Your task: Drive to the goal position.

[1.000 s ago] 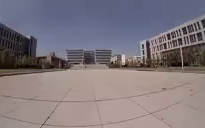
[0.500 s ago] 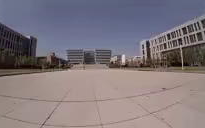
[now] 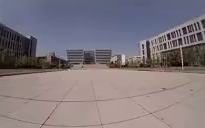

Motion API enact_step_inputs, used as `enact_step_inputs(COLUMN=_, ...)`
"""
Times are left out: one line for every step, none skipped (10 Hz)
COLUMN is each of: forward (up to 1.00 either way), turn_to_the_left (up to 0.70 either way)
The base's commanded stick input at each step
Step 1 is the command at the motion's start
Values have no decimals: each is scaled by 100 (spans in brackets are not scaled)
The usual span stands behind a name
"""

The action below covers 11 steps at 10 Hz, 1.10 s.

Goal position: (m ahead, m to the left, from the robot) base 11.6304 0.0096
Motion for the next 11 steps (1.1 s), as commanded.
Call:
enact_step_inputs(forward=4, turn_to_the_left=0)
enact_step_inputs(forward=4, turn_to_the_left=0)
enact_step_inputs(forward=4, turn_to_the_left=0)
enact_step_inputs(forward=4, turn_to_the_left=0)
enact_step_inputs(forward=4, turn_to_the_left=0)
enact_step_inputs(forward=4, turn_to_the_left=0)
enact_step_inputs(forward=4, turn_to_the_left=0)
enact_step_inputs(forward=4, turn_to_the_left=0)
enact_step_inputs(forward=4, turn_to_the_left=0)
enact_step_inputs(forward=4, turn_to_the_left=0)
enact_step_inputs(forward=4, turn_to_the_left=0)
